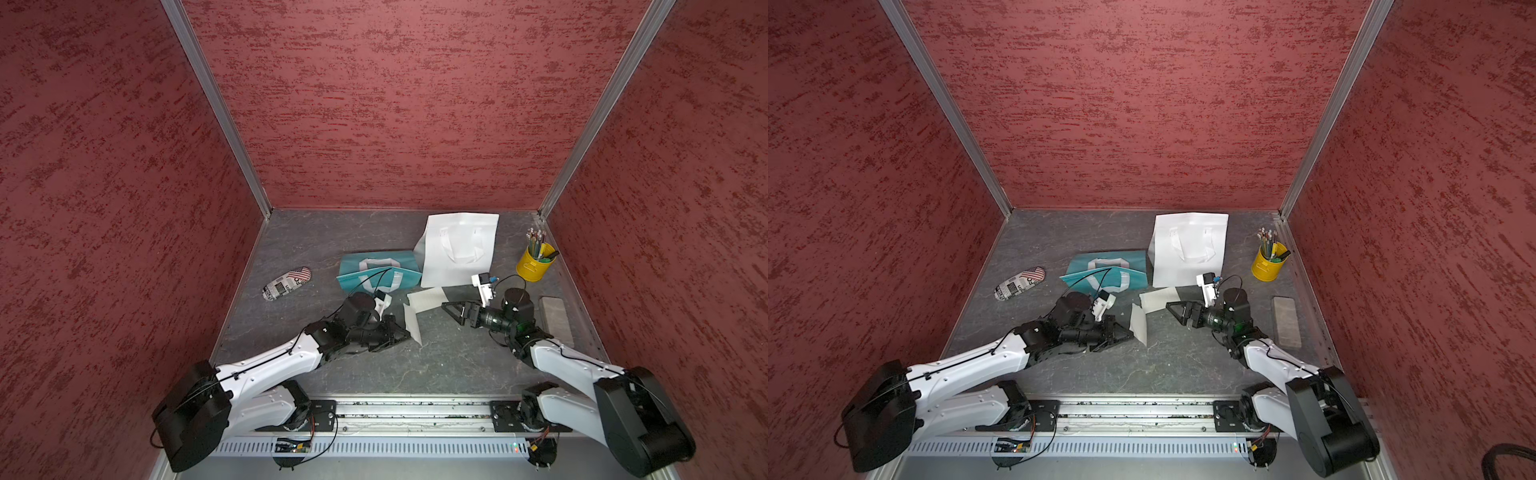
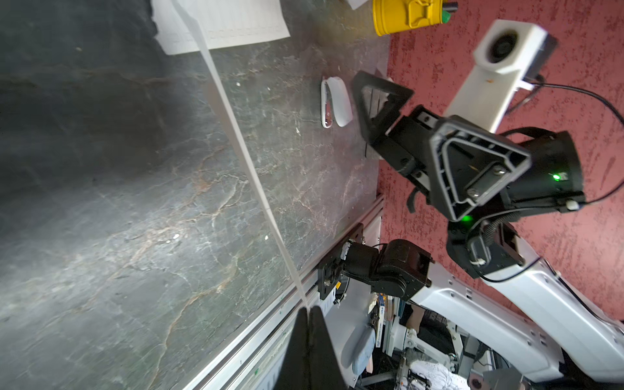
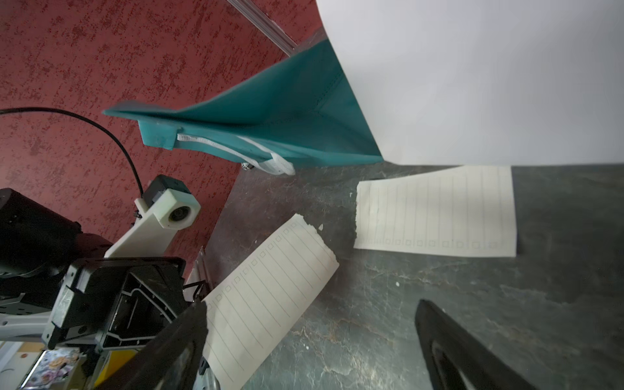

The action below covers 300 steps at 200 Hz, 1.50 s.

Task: Staple the receipts to the bags
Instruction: Pick up the receipt from the center of the board.

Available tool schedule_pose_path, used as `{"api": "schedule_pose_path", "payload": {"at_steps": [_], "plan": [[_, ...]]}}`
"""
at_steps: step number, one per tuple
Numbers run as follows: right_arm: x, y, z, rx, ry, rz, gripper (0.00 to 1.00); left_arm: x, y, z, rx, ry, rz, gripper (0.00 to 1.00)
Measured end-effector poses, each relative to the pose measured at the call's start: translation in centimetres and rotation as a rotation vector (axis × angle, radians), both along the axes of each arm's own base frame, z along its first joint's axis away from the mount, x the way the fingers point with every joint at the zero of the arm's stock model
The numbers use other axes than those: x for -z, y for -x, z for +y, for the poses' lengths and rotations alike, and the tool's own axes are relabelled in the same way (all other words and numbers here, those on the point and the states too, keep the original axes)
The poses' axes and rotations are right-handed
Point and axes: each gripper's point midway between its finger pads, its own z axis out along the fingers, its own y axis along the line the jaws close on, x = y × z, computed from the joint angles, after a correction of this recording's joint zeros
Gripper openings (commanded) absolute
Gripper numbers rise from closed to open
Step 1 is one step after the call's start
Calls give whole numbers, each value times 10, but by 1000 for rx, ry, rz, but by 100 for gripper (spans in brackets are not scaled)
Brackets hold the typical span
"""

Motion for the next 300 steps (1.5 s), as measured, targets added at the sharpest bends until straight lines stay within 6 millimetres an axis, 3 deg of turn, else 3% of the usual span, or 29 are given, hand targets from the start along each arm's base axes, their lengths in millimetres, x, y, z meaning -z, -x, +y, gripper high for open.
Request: {"api": "schedule_pose_path", "payload": {"at_steps": [24, 64, 113, 183, 205, 300], "plan": [[12, 13, 5, -31, -34, 86, 99, -21, 1, -11, 44, 50, -51, 0], [1, 19, 15, -80, -102, 90, 99, -51, 2, -24, 94, 135, -130, 0], [-10, 20, 26, -135, -209, 123, 99, -46, 3, -30, 120, 138, -131, 0], [-46, 21, 32, -190, -340, 55, 95, -49, 2, -32, 122, 150, -144, 0], [-45, 22, 32, -194, -348, 71, 99, -50, -2, -30, 114, 152, -147, 0], [-25, 27, 34, -185, -348, 164, 99, -56, -11, -30, 106, 179, -179, 0]]}}
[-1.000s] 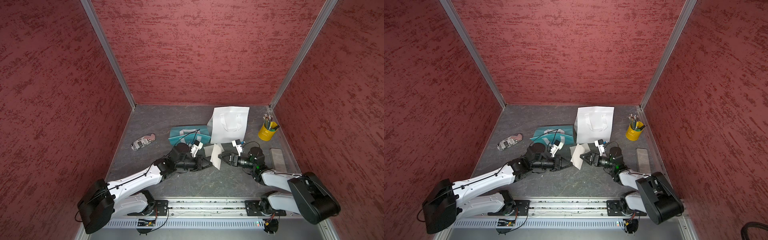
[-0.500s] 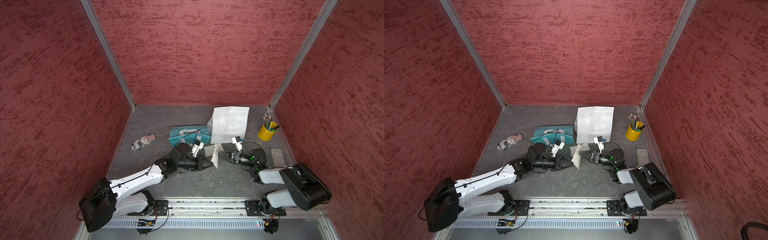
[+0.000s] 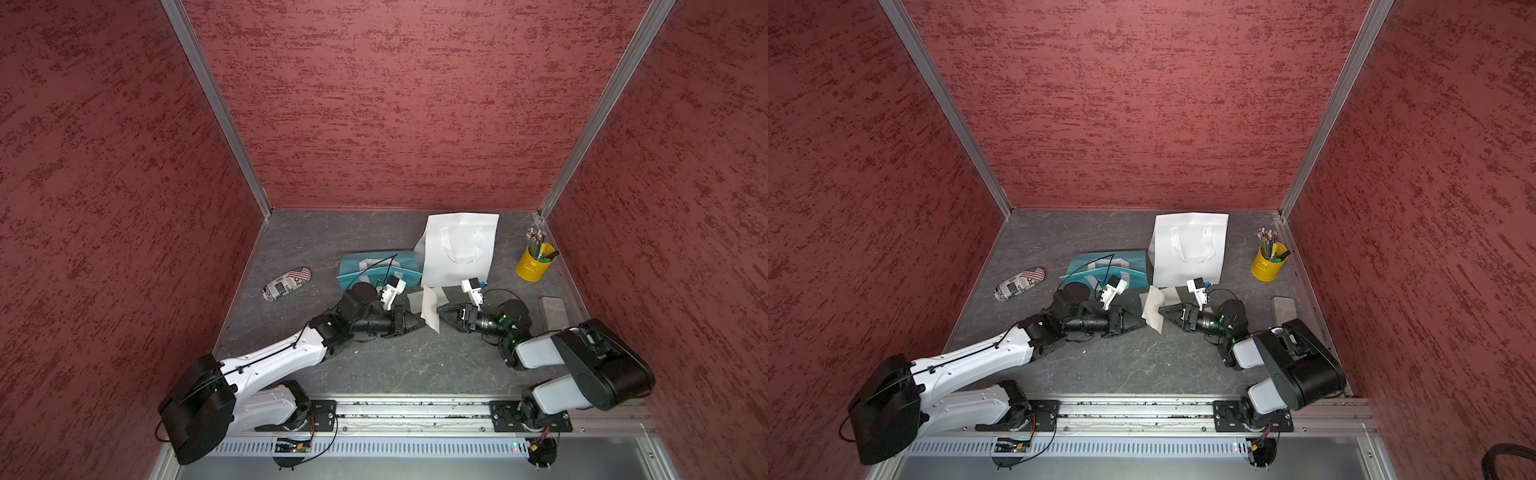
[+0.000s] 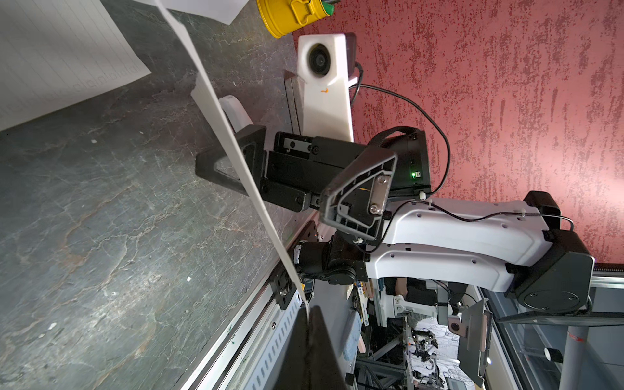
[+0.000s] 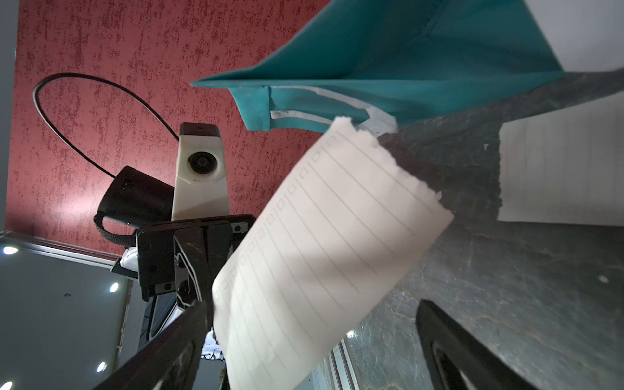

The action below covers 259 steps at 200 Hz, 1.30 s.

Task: Staple the receipts to the bags
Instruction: Pick up the receipt from the center of the board.

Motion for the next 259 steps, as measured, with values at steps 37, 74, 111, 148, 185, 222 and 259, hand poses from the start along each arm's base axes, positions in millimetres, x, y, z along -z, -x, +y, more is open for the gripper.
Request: {"api": "schedule_pose_path", "payload": {"at_steps": [37, 74, 111, 148, 185, 222, 259], "plan": [[0, -2, 3, -6, -41, 33, 99, -3, -1, -2, 5, 15, -9, 0], [9, -6, 5, -5, -70, 132, 93, -3, 1, -3, 9, 19, -11, 0], [8, -8, 6, -2, -84, 161, 87, 5, 2, -1, 6, 9, -2, 0], [-10, -10, 6, -5, -106, 90, 78, 12, 4, 1, 5, -2, 9, 0], [-20, -12, 7, -5, -117, 52, 63, 16, 4, 2, 2, -8, 16, 0], [-23, -11, 7, -6, -118, 31, 55, 20, 3, 4, -7, -15, 21, 0], [-30, -10, 6, -4, -120, -24, 42, 22, 1, 6, -19, -21, 23, 0]]}}
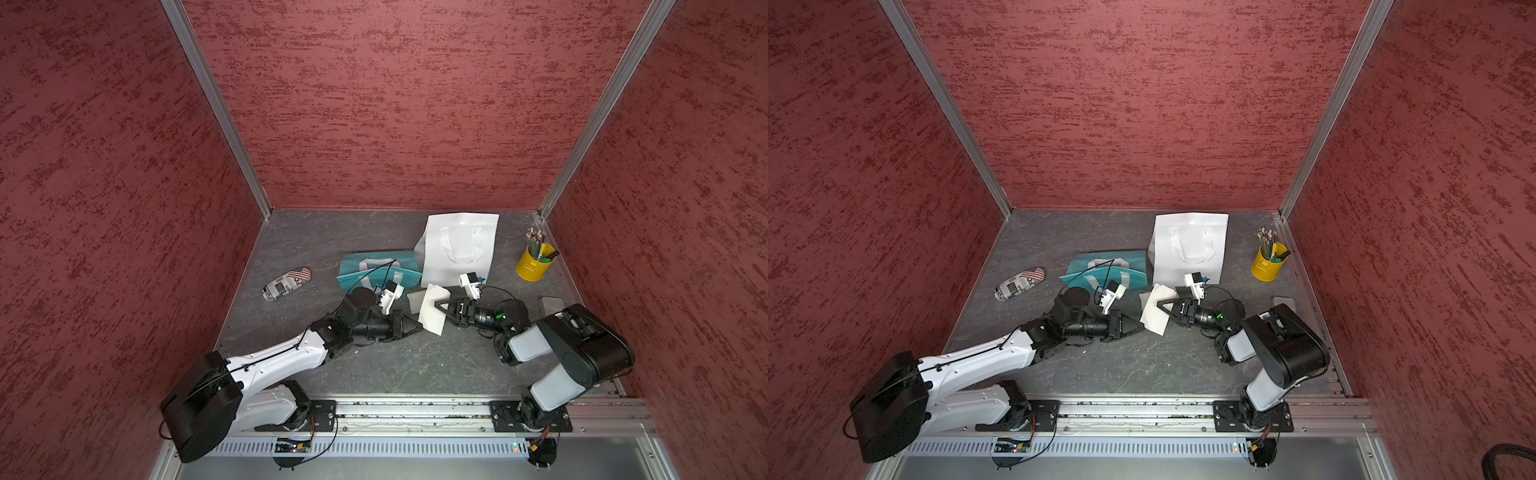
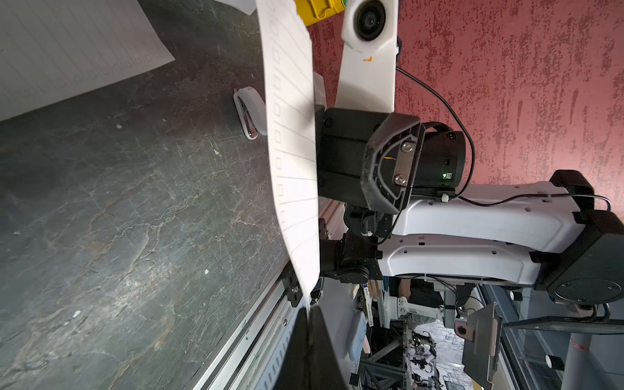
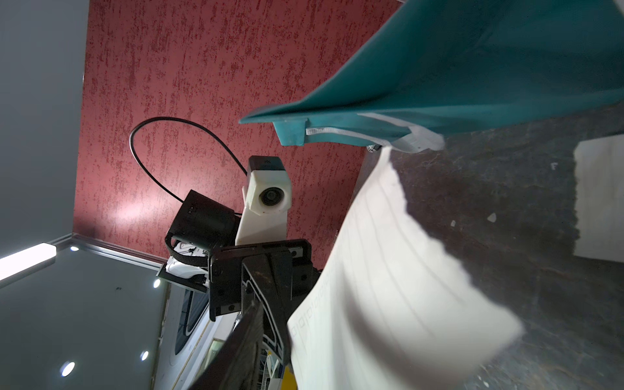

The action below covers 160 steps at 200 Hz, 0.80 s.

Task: Staple the receipts to the bags
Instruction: Pick up the receipt from the center of the board.

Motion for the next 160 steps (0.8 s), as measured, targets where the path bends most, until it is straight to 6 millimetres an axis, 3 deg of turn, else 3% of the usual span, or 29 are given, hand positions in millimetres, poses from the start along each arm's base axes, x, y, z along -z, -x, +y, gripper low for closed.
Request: {"api": "schedule_pose_path", "payload": {"at_steps": [37, 58, 77, 87, 104, 116, 122, 137, 160], "plan": [[-15, 1, -1, 15, 12, -97, 23, 1, -2, 0, -6, -3, 0, 0], [-23, -3, 0, 29, 43, -153, 0, 5, -2, 0, -7, -12, 8, 0], [-29, -8, 1, 44, 96, -225, 0, 8, -4, -1, -9, -15, 9, 0], [-30, -10, 3, 47, 129, -260, 0, 8, -5, -2, -11, -15, 5, 17], [-30, -19, 3, 77, 194, -310, 0, 7, -4, -2, -2, -19, 1, 70], [-29, -24, 1, 102, 245, -354, 0, 4, -3, -3, 15, -35, -4, 95], [-29, -27, 0, 115, 273, -379, 0, 0, -3, -3, 25, -43, -12, 100], [-27, -33, -2, 145, 340, -446, 0, -18, -2, -2, 43, -56, -44, 100], [-24, -36, -6, 166, 428, -566, 0, -73, -2, 3, 68, -54, -174, 100]]}}
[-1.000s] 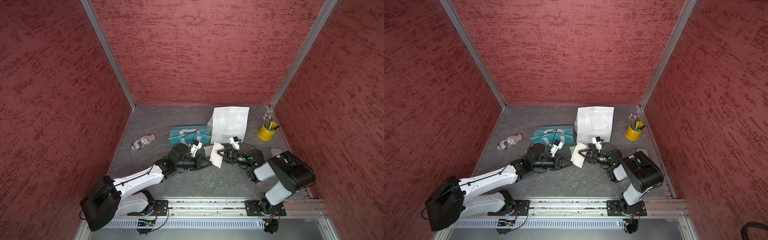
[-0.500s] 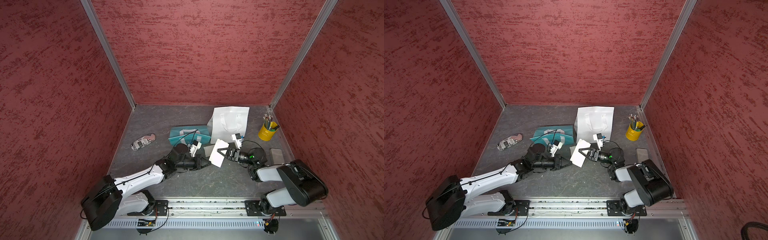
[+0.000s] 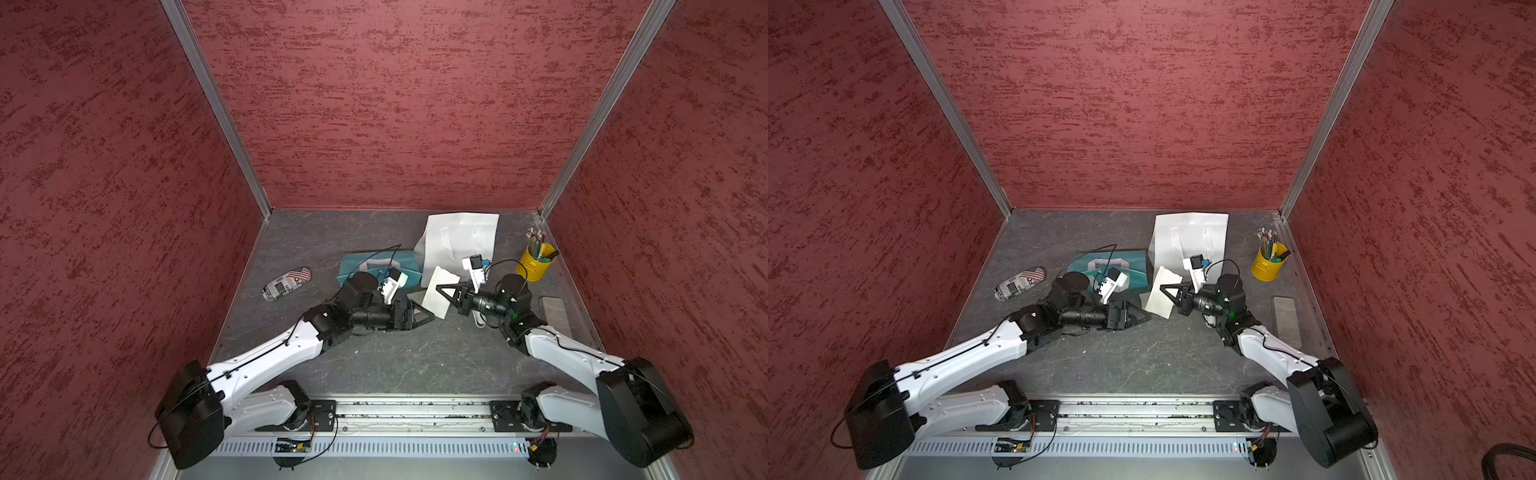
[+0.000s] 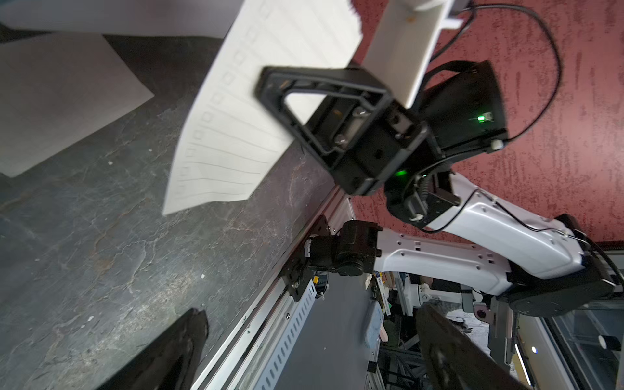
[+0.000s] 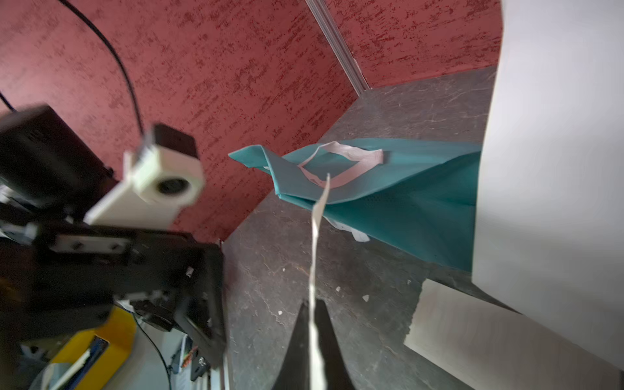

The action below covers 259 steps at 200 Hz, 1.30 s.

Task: Staple the receipts to the bags
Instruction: Pick up the receipt from the center of the board, then hold the receipt from the takeout bag.

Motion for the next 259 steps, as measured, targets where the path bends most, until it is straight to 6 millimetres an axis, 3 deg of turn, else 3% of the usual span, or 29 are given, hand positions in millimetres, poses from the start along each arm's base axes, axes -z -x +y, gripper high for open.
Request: {"api": "schedule_pose_path", "payload": {"at_steps": [36, 62, 86, 134, 194, 259], "plan": [[8, 2, -1, -16, 115, -159, 0, -96, -11, 27, -54, -28, -296, 100], [12, 4, 5, -47, 178, -238, 0, -122, -32, 53, -148, -156, -519, 97], [6, 5, 17, -88, 203, -313, 0, -106, -55, 69, -144, -326, -650, 94], [6, 9, 44, -170, 232, -386, 0, -48, -106, 75, -2, -583, -716, 84], [26, -1, 60, -194, 239, -347, 0, -20, -111, 63, 197, -605, -801, 71], [16, -25, 77, -193, 203, -381, 0, 5, -120, 60, 292, -612, -803, 68]]}}
